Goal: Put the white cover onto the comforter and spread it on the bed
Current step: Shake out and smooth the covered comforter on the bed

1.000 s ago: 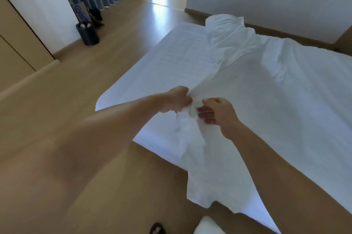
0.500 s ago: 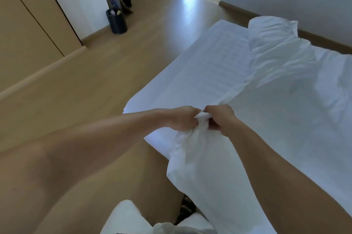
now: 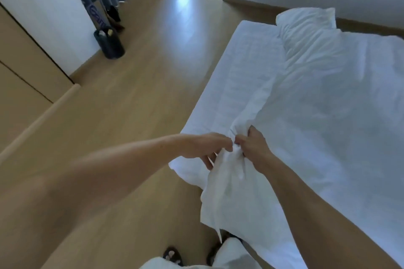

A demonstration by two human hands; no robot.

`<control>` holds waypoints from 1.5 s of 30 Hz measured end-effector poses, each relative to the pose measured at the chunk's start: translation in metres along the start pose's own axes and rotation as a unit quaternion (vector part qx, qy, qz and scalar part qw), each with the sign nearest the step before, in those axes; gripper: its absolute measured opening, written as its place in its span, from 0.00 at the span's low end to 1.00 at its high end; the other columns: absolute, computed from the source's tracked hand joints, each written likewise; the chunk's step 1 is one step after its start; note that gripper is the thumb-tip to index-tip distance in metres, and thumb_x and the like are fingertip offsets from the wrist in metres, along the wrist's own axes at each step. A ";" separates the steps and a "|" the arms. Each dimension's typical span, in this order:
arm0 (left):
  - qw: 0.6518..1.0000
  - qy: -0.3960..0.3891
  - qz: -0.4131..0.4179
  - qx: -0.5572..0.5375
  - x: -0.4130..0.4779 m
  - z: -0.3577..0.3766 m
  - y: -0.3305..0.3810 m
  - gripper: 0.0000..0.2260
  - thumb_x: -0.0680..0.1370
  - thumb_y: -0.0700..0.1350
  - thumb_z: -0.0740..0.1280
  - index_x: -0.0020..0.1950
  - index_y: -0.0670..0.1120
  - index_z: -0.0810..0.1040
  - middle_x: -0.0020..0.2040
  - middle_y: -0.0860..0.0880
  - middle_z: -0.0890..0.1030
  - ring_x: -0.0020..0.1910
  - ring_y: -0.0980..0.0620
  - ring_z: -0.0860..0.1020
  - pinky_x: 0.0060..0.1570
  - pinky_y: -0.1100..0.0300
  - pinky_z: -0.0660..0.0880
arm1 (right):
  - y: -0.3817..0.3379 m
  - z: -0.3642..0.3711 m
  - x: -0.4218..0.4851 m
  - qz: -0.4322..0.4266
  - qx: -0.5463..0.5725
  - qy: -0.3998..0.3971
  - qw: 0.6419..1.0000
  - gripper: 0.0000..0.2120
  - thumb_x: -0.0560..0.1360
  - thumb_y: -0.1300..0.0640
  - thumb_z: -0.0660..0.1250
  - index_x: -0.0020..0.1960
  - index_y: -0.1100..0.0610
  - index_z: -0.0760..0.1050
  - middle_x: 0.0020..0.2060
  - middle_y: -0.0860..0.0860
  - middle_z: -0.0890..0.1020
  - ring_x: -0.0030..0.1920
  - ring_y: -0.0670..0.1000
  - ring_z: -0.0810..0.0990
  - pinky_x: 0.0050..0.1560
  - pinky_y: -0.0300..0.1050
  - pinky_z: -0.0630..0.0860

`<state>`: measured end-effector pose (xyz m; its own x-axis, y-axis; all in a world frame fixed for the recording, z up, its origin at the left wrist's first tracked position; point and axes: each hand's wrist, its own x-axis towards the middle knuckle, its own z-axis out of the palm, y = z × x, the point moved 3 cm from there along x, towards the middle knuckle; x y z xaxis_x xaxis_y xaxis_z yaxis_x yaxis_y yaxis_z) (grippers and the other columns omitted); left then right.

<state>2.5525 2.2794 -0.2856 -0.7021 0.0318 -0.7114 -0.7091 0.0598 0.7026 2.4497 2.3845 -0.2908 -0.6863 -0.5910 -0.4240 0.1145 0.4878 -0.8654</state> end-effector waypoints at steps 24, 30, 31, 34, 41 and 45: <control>0.204 -0.157 0.401 0.879 0.138 -0.208 0.033 0.17 0.79 0.45 0.61 0.67 0.51 0.73 0.61 0.52 0.78 0.65 0.47 0.75 0.75 0.50 0.51 | -0.023 0.192 0.057 0.173 -0.146 0.068 0.972 0.10 0.70 0.60 0.64 0.50 0.51 0.70 0.38 0.47 0.77 0.34 0.48 0.74 0.38 0.43 0.73; 0.292 -0.244 0.410 0.829 0.129 -0.266 -0.020 0.10 0.78 0.46 0.62 0.56 0.46 0.78 0.50 0.47 0.81 0.49 0.44 0.81 0.50 0.55 0.72 | -0.022 0.289 0.054 0.186 -0.172 0.172 0.952 0.07 0.71 0.62 0.63 0.46 0.55 0.67 0.34 0.48 0.71 0.38 0.57 0.75 0.32 0.42 0.64; 0.290 -0.260 0.406 0.826 0.128 -0.272 -0.029 0.10 0.78 0.45 0.62 0.56 0.46 0.79 0.51 0.46 0.82 0.50 0.44 0.80 0.50 0.55 0.72 | -0.021 0.305 0.054 0.189 -0.174 0.176 0.950 0.06 0.71 0.62 0.63 0.46 0.56 0.67 0.34 0.48 0.70 0.38 0.57 0.74 0.32 0.42 0.64; 0.268 -0.298 0.392 0.828 0.133 -0.285 -0.067 0.09 0.79 0.42 0.62 0.55 0.44 0.79 0.51 0.46 0.82 0.51 0.45 0.80 0.47 0.55 0.70 | -0.012 0.345 0.060 0.209 -0.179 0.187 0.943 0.06 0.71 0.57 0.61 0.45 0.55 0.65 0.34 0.45 0.65 0.35 0.53 0.68 0.32 0.42 0.62; 0.269 -0.281 0.348 0.853 0.177 -0.308 -0.164 0.11 0.75 0.29 0.61 0.52 0.38 0.79 0.52 0.41 0.81 0.51 0.41 0.79 0.44 0.52 0.71 | 0.064 0.424 0.111 0.266 -0.154 0.235 0.922 0.12 0.72 0.63 0.60 0.54 0.53 0.70 0.41 0.46 0.66 0.45 0.53 0.67 0.41 0.46 0.65; 0.281 -0.273 0.354 0.849 0.215 -0.316 -0.210 0.10 0.77 0.34 0.60 0.52 0.37 0.79 0.51 0.41 0.81 0.51 0.42 0.79 0.38 0.61 0.65 | 0.107 0.462 0.137 0.316 -0.117 0.264 0.904 0.13 0.73 0.65 0.59 0.52 0.50 0.66 0.38 0.42 0.62 0.45 0.51 0.67 0.44 0.44 0.65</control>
<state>2.5303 1.9581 -0.5798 -0.1839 0.7562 -0.6279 0.9753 0.2201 -0.0205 2.6996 2.0589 -0.5650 -0.7910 0.2120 -0.5739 0.4912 0.7792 -0.3892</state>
